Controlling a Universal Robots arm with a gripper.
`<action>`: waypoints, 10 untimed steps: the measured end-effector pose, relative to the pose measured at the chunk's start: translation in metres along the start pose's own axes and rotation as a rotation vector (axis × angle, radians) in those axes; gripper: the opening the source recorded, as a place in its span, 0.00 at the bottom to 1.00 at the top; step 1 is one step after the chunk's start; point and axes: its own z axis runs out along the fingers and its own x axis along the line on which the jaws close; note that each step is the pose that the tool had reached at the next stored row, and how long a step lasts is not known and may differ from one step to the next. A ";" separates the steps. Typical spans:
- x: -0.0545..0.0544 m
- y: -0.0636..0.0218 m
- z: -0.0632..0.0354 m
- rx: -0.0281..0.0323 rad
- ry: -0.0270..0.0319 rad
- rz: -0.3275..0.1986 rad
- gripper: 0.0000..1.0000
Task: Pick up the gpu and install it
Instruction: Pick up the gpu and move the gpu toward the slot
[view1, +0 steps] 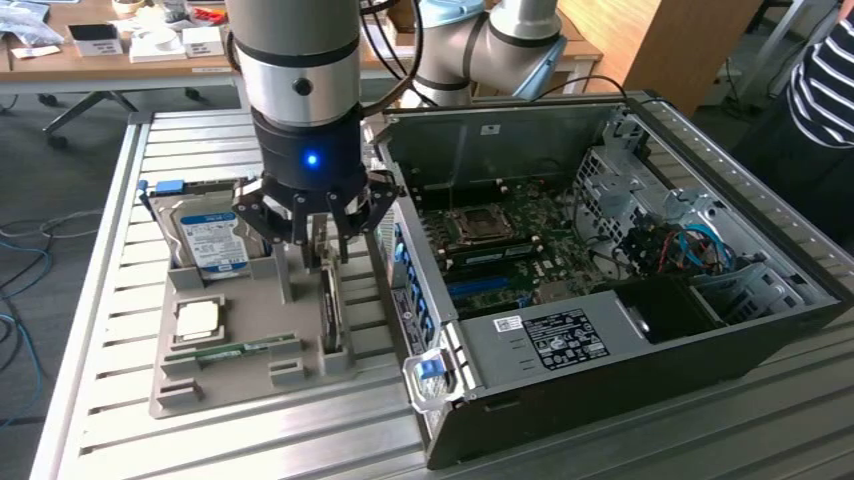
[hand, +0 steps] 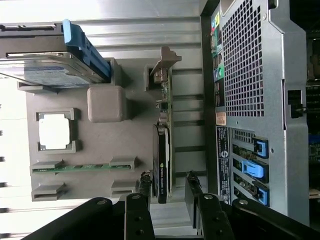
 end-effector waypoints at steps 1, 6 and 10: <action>0.000 0.0000 0.0006 0.0000 0.0000 0.000 0.42; 0.000 0.0000 0.0008 0.0000 0.0000 0.000 0.42; 0.000 -0.0002 0.0042 -0.0001 0.0000 0.000 0.42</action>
